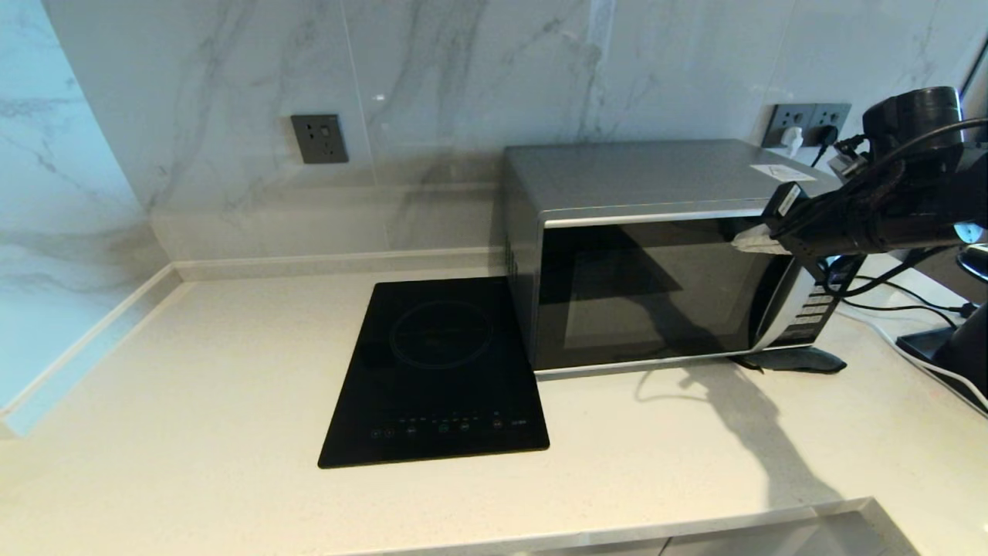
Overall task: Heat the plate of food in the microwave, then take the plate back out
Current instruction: Close the microwave oven
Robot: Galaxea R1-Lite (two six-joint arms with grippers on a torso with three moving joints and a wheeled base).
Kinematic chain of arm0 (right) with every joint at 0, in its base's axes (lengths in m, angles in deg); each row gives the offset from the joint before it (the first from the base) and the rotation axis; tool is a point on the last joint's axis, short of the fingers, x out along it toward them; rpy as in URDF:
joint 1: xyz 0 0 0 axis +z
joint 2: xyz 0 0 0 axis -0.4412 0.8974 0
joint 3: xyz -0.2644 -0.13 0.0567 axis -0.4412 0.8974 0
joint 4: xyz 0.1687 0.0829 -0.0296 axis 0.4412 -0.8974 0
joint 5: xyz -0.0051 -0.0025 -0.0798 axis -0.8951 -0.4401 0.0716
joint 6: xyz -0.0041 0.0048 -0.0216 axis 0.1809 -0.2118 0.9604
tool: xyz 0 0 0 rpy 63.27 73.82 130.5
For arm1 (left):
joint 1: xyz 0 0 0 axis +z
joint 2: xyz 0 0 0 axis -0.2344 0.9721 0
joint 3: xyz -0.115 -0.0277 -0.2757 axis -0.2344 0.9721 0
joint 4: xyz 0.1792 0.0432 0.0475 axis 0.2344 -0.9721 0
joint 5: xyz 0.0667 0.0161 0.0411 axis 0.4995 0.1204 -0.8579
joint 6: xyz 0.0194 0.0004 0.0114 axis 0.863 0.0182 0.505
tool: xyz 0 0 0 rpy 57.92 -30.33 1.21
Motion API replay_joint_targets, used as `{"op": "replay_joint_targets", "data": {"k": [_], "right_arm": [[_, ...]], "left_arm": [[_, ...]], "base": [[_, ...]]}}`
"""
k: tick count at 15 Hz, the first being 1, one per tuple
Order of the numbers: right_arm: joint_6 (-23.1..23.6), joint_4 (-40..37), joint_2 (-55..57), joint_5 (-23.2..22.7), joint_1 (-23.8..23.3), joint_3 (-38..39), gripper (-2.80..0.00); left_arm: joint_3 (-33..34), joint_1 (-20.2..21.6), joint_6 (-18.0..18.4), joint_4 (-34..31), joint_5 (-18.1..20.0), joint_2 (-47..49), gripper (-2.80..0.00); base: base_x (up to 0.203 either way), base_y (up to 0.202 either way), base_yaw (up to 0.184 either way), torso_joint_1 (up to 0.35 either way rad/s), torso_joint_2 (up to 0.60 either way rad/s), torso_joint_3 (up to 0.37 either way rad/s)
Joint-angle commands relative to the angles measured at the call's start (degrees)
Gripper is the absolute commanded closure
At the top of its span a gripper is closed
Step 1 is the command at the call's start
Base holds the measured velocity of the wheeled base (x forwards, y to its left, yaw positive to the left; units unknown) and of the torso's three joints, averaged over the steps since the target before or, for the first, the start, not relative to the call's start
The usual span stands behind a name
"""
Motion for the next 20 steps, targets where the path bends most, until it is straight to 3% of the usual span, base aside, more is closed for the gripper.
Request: {"op": "replay_joint_targets", "data": {"k": [1,5,9,13,20], "right_arm": [[-0.1,-0.5,-5.8,-0.2,0.0,3.5,0.0],[1.8,-4.8,-17.6,-0.2,-0.5,10.5,0.0],[6.3,-25.2,-31.2,0.1,-1.6,13.1,0.0],[12.9,-37.8,-47.7,-1.0,-1.7,21.9,0.0],[15.0,-43.3,-69.3,-1.5,-1.7,33.6,0.0]], "left_arm": [[0.0,0.0,-0.1,0.0,0.0,0.1,0.0],[0.0,0.0,-0.1,0.0,0.0,0.1,0.0],[0.0,0.0,-0.1,0.0,0.0,0.1,0.0],[0.0,0.0,-0.1,0.0,0.0,0.1,0.0],[0.0,0.0,-0.1,0.0,0.0,0.1,0.0]], "base": [[0.0,0.0,0.0,0.0,0.0,0.0],[0.0,0.0,0.0,0.0,0.0,0.0],[0.0,0.0,0.0,0.0,0.0,0.0],[0.0,0.0,0.0,0.0,0.0,0.0],[0.0,0.0,0.0,0.0,0.0,0.0]]}}
